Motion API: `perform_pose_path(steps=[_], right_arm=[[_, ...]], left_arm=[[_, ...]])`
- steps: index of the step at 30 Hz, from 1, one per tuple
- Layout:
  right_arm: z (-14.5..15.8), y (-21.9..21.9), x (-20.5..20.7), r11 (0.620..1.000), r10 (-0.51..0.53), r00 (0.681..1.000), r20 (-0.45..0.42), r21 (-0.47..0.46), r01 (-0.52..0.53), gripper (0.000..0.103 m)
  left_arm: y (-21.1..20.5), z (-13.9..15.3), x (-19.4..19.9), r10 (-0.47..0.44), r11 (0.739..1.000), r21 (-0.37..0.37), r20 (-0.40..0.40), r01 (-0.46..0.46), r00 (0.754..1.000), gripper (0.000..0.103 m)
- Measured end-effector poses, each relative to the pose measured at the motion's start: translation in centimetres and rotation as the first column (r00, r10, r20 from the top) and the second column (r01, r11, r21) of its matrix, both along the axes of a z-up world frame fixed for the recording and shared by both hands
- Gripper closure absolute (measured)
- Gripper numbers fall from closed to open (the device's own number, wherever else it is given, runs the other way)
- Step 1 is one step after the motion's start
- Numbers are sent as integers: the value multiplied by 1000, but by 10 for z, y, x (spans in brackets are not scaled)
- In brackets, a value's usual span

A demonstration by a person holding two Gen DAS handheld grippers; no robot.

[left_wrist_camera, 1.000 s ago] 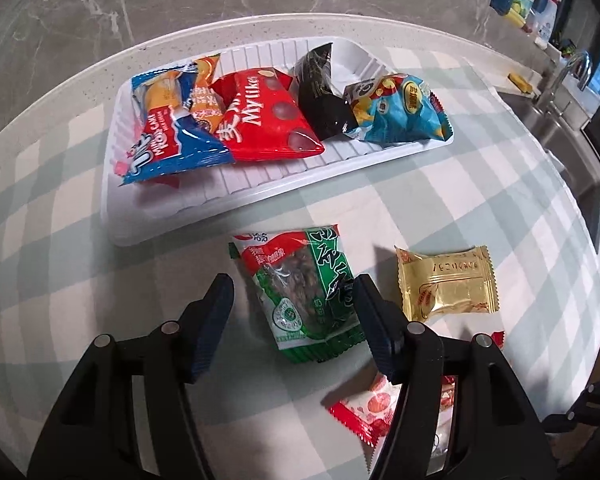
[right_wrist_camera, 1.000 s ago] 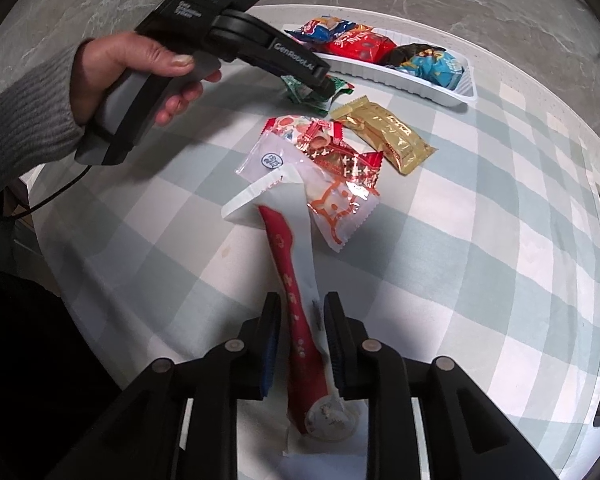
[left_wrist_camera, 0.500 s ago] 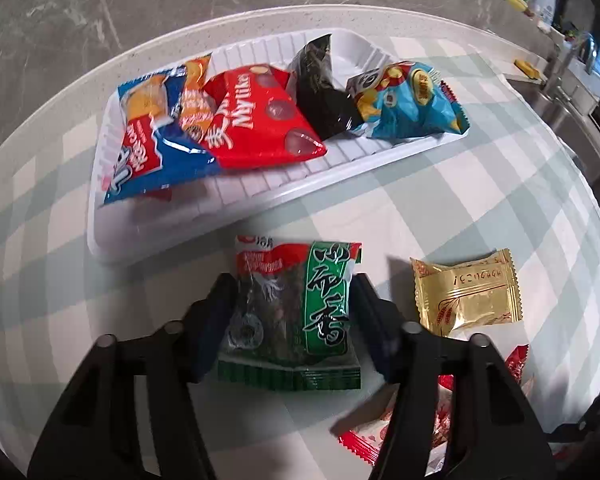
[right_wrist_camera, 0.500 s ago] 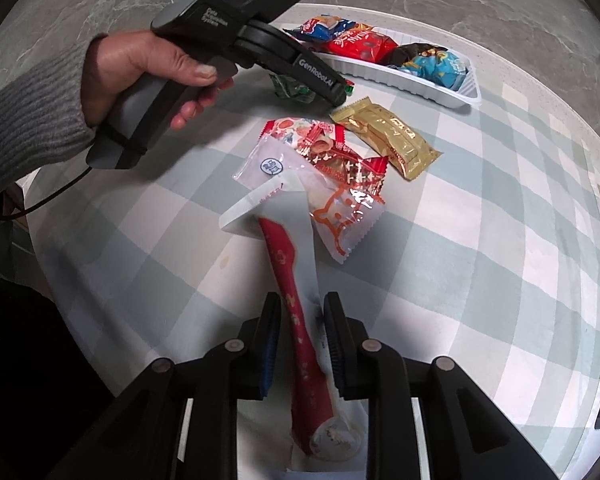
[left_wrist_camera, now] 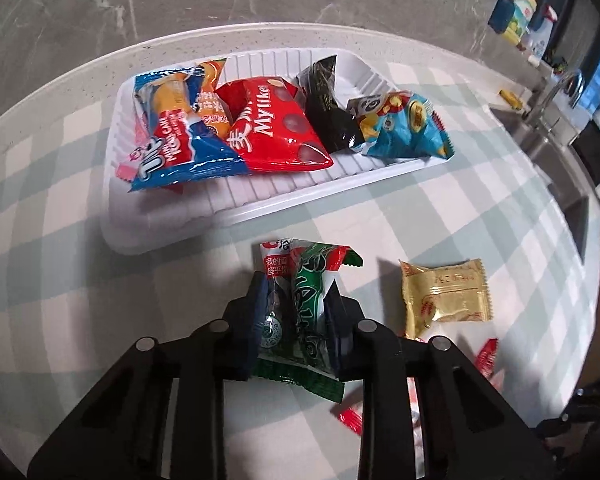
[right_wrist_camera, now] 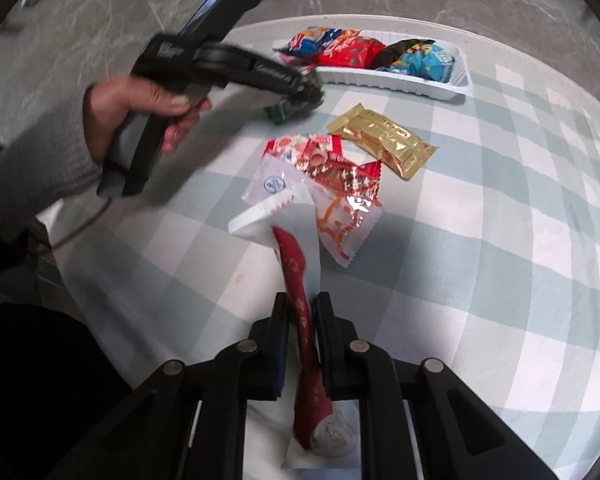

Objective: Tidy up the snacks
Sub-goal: 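Carry green packet with left tool while right tool carries white stick packet to tray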

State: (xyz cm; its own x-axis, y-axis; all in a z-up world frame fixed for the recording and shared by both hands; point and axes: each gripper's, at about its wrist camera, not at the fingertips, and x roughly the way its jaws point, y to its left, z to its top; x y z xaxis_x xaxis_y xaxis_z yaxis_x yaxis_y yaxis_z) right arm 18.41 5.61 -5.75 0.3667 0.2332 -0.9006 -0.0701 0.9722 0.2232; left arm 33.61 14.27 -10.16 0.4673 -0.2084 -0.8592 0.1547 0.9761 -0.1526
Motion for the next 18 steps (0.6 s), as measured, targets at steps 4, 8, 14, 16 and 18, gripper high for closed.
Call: perform_pose_path(steps=[4, 8, 14, 16, 18], right_arm=[[10, -11, 4, 995, -48, 999, 18, 93, 46, 90], [18, -20, 12, 978, -95, 995, 31, 190, 87, 90], [15, -20, 27, 984, -64, 998, 10, 169, 62, 90], [12, -11, 29, 992, -9, 1000, -11, 129, 10, 89], [10, -4, 29, 996, 24, 1000, -9, 85, -24, 84]], left_arm=[[9, 9, -7, 17, 998, -58, 0, -17, 1000, 79], [17, 20, -11, 29, 994, -107, 3, -28, 1000, 79], [25, 29, -14, 35, 992, -120, 10, -34, 999, 79], [26, 28, -15, 34, 992, -123, 4, -33, 999, 79], [27, 26, -16, 31, 992, -125, 0, -30, 1000, 79]])
